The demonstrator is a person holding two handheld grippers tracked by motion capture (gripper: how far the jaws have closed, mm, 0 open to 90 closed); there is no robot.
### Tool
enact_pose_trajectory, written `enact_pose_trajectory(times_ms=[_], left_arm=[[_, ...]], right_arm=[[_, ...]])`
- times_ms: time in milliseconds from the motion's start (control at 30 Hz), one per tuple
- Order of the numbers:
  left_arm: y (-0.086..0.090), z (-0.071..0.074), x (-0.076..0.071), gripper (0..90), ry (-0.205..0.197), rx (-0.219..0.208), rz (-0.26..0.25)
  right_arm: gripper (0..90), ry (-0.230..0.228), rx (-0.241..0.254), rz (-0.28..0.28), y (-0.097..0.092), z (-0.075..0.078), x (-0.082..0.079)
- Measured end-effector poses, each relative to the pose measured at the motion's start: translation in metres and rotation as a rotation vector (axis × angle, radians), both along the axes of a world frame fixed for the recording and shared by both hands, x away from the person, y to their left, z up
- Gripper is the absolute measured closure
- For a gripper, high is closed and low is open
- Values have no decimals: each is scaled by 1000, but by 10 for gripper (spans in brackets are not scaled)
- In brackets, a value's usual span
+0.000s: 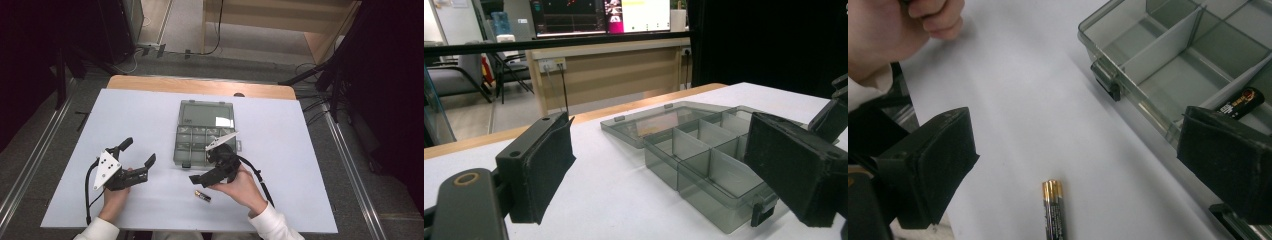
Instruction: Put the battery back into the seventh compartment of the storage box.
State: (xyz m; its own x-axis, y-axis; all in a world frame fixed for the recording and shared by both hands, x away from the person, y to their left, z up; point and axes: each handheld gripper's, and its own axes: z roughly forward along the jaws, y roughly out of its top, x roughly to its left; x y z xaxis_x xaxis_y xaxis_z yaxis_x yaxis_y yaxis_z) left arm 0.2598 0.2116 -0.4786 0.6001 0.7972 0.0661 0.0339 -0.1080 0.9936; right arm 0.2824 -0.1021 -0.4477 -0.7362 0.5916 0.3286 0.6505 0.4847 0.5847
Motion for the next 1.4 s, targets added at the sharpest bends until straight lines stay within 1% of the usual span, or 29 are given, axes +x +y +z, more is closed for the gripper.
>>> enact_pose_trajectory(times_ms=[67, 200, 300, 367, 467, 667, 700, 733, 800, 833, 900, 933, 1000, 1033, 1133, 1200, 1233, 1267, 1300, 1400], left_arm=[[0, 0, 0, 121, 2, 0, 2], [0, 0, 0, 121, 2, 2, 1], [0, 0, 0, 121, 2, 2, 3], [0, 0, 0, 121, 0, 0, 4], [0, 0, 0, 121, 0, 1, 3], [0, 0, 0, 121, -1, -2, 3], [0, 0, 0, 121, -1, -1, 3], [0, 0, 0, 121, -1, 0, 2], [0, 0, 0, 121, 0, 2, 0], [0, 0, 0, 121, 0, 2, -1], [0, 0, 0, 121, 0, 2, 0], [0, 0, 0, 121, 2, 1, 0], [0, 0, 0, 121, 4, 1, 1], [0, 0, 0, 121, 4, 2, 1], [0, 0, 0, 121, 4, 3, 0], [0, 0, 0, 121, 3, 3, 0], [0, 0, 0, 121, 3, 0, -1], [0, 0, 0, 121, 3, 0, -1], [0, 0, 0, 121, 2, 0, -1], [0, 0, 0, 121, 0, -2, 2]], right_arm=[[31, 0, -32, 16, 2, -1, -1], [32, -11, -125, 43, 10, -3, -5], [40, -17, -165, 71, 15, -5, -7], [41, -30, -194, 86, 18, -5, -9], [48, -39, -226, 108, 22, -7, -11], [68, -26, -283, 148, 28, -10, -15], [77, -22, -305, 157, 31, -11, -17], [77, -22, -305, 157, 31, -11, -17], [84, -24, -331, 168, 33, -13, -18], [94, -22, -335, 179, 34, -15, -18], [114, -6, -361, 184, 35, -18, -19], [125, -9, -377, 191, 36, -19, -19], [145, 12, -406, 192, 38, -22, -20], [145, 12, -406, 192, 38, -22, -20], [178, 12, -442, 210, 40, -23, -21], [228, 22, -461, 210, 42, -23, -23], [228, 22, -461, 210, 42, -23, -23], [246, 25, -466, 210, 42, -23, -24], [266, 30, -482, 215, 42, -23, -24], [367, 51, -513, 223, 43, -27, -24]])
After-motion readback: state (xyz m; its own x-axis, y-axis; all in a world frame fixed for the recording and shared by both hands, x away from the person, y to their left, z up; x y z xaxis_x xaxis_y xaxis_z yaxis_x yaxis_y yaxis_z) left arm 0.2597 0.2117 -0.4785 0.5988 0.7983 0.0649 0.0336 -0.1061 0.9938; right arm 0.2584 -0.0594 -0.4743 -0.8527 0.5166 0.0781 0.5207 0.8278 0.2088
